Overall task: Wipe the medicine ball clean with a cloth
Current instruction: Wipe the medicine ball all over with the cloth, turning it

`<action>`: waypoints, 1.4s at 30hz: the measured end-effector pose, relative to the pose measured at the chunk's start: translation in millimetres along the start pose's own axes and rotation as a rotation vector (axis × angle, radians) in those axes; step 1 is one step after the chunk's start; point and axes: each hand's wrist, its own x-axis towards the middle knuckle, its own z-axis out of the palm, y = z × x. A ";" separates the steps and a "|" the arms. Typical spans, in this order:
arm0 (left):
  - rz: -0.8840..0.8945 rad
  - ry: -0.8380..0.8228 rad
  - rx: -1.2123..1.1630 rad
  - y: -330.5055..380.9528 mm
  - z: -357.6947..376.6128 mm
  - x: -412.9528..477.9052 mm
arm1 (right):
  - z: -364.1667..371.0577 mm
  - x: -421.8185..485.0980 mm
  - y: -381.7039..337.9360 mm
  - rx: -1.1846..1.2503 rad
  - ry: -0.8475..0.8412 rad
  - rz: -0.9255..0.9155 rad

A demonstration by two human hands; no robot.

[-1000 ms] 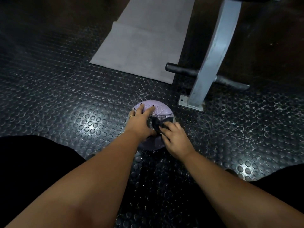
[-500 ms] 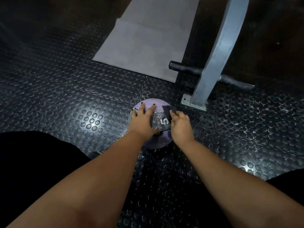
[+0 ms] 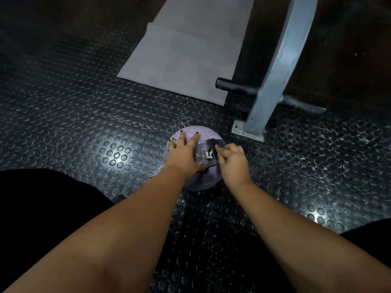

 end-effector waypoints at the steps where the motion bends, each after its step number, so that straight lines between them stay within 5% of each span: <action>1: 0.002 0.002 0.004 0.0 0.2 -0.5 | 0.5 6.0 0.9 0.014 0.004 0.036; 5: -0.006 0.008 -0.052 -1.8 -1.1 0.8 | 4.0 14.2 -6.3 0.085 0.028 0.126; 13: -0.016 -0.005 -0.024 1.4 -5.8 0.7 | 9.3 -14.3 -13.4 0.020 -0.024 -0.176; 28: -0.048 0.029 0.013 8.8 4.2 -6.6 | 10.5 14.9 -6.2 0.150 0.085 0.215; 37: -0.039 0.026 -0.009 2.0 4.2 -6.9 | 17.2 0.6 -16.6 -0.009 0.003 -0.144; 42: -0.026 0.043 0.001 0.7 8.4 -8.8 | 13.6 4.6 -9.0 0.111 0.048 -0.052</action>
